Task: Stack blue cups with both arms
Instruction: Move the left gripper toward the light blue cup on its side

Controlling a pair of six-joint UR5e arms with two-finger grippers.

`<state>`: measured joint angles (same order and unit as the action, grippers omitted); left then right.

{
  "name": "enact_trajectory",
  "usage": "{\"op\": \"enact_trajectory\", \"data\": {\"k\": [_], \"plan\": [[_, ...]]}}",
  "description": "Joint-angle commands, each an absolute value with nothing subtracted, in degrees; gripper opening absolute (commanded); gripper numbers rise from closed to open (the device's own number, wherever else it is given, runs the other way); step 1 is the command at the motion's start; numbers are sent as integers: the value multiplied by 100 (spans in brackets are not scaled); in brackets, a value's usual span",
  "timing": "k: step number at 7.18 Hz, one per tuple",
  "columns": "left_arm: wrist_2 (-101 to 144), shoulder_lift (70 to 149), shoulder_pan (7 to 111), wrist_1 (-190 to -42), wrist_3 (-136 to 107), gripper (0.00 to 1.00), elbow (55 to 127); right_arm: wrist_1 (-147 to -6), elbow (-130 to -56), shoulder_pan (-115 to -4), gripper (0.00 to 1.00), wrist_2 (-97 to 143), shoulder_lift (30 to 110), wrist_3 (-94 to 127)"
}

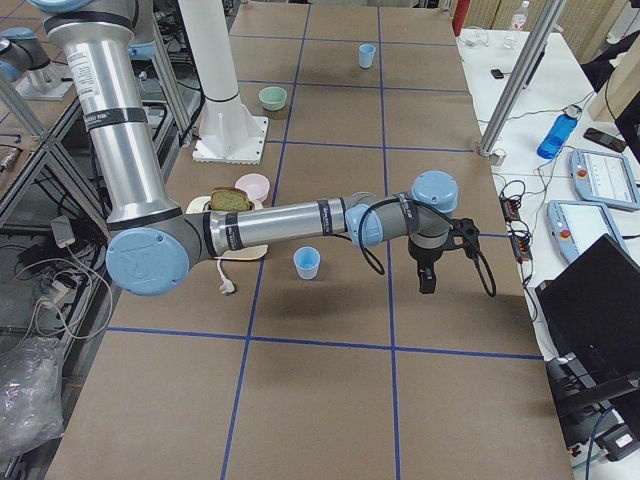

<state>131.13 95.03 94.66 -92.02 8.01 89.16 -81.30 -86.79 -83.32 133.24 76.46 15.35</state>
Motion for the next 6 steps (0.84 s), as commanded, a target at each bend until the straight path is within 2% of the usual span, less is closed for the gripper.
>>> {"op": "enact_trajectory", "data": {"k": [1, 3, 4, 6], "plan": [[13113, 9475, 9466, -9202, 800, 98, 8947, -8121, -8727, -8332, 100, 13316, 7699, 1503], [13348, 9536, 9414, -9211, 173, 98, 9165, -8086, -8736, -8323, 100, 13246, 7743, 1556], [13446, 9667, 9109, -9437, -451, 98, 9315, -8086, -8797, -8323, 100, 13376, 8022, 1582], [13395, 9904, 8230, -9685, -1474, 98, 9404, -8042, -9751, -8315, 100, 13586, 8742, 1817]]}}
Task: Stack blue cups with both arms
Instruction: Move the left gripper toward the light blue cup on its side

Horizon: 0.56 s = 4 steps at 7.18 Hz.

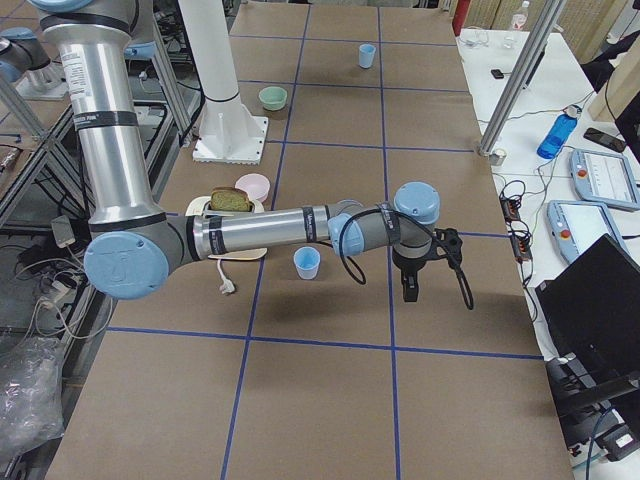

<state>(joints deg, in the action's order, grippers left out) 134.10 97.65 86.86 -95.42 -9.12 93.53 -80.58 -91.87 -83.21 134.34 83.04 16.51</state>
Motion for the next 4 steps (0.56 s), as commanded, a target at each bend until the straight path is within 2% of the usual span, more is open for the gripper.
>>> {"op": "enact_trajectory", "data": {"k": [1, 2, 4], "plan": [[13395, 10088, 7905, -9686, -1694, 98, 9378, -8033, -10243, -8314, 100, 13771, 9076, 2167], [13377, 10151, 7640, -9694, -1870, 98, 9378, -7990, -10640, -8245, 100, 13799, 9323, 2615], [13036, 10318, 7130, -9886, -1968, 98, 9186, -6913, -10679, -7842, 100, 13729, 9964, 3046]]}}
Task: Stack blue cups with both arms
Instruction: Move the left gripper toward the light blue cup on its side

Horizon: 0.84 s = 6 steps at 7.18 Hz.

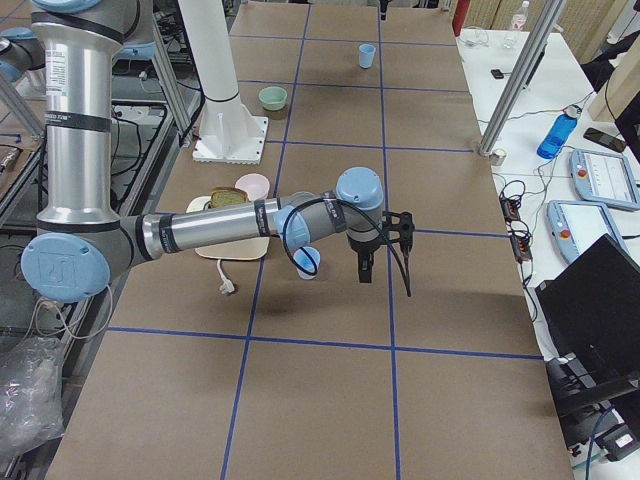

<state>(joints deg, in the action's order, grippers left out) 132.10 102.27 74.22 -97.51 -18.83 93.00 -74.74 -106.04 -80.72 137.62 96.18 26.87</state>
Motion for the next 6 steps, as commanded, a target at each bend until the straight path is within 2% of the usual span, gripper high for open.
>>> {"op": "enact_trajectory", "data": {"k": [1, 3, 6], "plan": [[13034, 10249, 7058, -10349, -2091, 98, 8967, -6769, -10679, -7779, 100, 13729, 9975, 3276], [13025, 10056, 6935, -11273, -2275, 97, 8518, -6768, -10679, -7752, 100, 13729, 9976, 3278], [13025, 9791, 6751, -11724, -2644, 97, 8560, -6768, -10679, -7752, 100, 13737, 9976, 3287]]}}
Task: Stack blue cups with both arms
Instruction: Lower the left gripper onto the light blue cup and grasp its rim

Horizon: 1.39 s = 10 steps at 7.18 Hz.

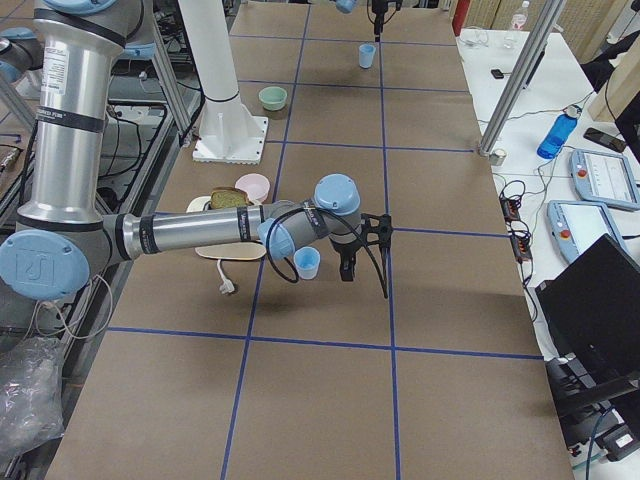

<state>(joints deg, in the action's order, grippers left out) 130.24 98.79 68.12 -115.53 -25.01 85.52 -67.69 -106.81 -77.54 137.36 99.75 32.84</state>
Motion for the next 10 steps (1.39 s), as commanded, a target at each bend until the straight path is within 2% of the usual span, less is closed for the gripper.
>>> {"op": "enact_trajectory", "data": {"k": [1, 3, 5, 8, 9, 10], "plan": [[13025, 9721, 6698, -11777, -2663, 97, 8569, -6768, -10679, -7752, 100, 13737, 9967, 3287], [13017, 9598, 6514, -12118, -2917, 97, 8561, -6768, -10670, -7752, 100, 13729, 9958, 3287], [12999, 9598, 6452, -12129, -2953, 90, 8534, -6776, -10670, -7752, 100, 13729, 9958, 3287], [12946, 9650, 6337, -12129, -2979, 57, 8517, -6811, -10679, -7752, 100, 13729, 9923, 3296], [12946, 9668, 6311, -12129, -3145, 40, 8517, -6812, -10670, -7752, 100, 13729, 9923, 3296], [12946, 9668, 6276, -12129, -3181, 13, 8525, -6812, -10670, -7752, 100, 13729, 9923, 3296]]}}
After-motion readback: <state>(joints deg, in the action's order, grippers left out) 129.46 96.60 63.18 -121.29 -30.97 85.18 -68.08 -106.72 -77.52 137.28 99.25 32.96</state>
